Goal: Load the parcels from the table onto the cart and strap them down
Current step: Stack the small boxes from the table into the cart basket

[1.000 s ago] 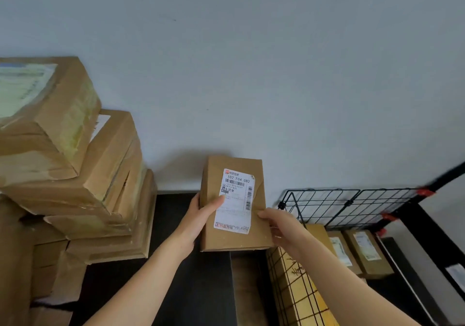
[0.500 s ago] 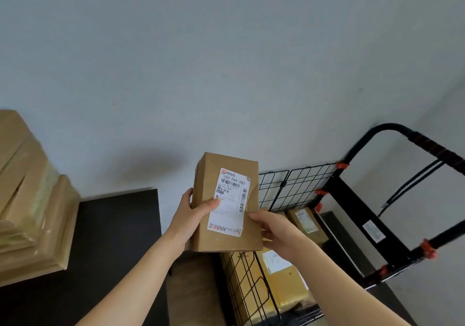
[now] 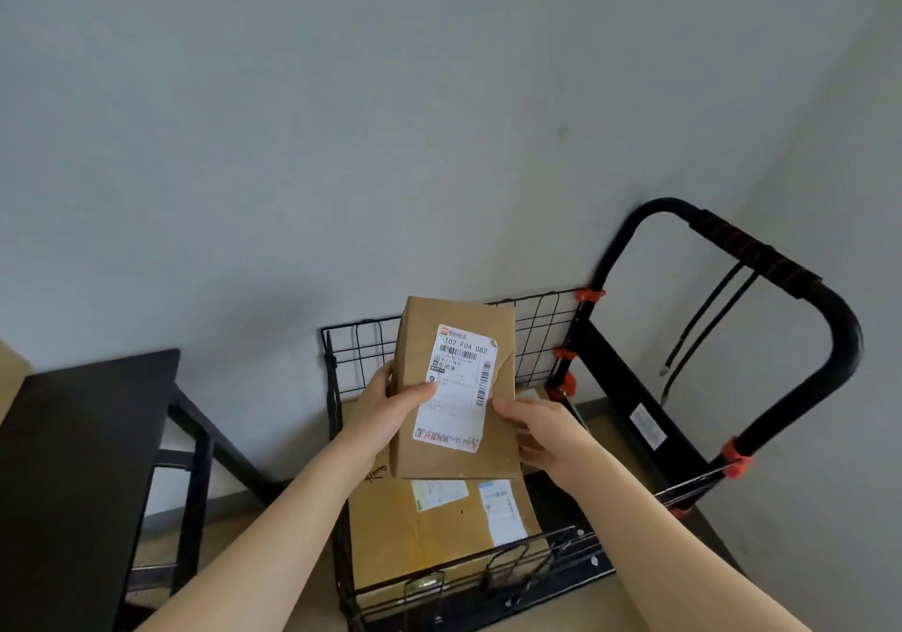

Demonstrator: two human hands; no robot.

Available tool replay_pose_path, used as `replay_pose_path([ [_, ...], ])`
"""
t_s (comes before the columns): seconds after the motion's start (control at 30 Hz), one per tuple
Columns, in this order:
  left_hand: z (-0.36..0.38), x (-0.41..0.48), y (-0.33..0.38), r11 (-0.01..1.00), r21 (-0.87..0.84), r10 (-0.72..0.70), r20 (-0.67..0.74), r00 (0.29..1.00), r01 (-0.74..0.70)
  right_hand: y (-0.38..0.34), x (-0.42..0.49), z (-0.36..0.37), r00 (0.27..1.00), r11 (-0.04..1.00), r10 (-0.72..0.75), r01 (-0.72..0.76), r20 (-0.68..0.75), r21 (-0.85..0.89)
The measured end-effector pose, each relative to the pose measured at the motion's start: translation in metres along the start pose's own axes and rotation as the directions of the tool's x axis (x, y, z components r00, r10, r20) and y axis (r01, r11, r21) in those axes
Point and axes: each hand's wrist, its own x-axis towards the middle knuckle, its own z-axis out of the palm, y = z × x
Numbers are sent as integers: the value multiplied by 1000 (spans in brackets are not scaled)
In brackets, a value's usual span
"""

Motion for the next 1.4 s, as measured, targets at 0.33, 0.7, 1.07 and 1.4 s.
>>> replay_pose_path([
  [0.33,56,36,13,957,279,-88,-1,996,85,-7,48,-62,1000,999,28,-29,-14,-32],
  [0.7,139,125,-20,932,230,-315,127,940,281,8,137,-140,960,970,195,-219,-201,-107],
  [1.07,249,222,-106,817,39,-576,124,808,576,62,275,-221,884,805,354,-455,-307,-381],
  [1.4,294,262,-211,626,92,-776,170,607,774,159,345,-252,796,380,533,-527,-285,-760],
])
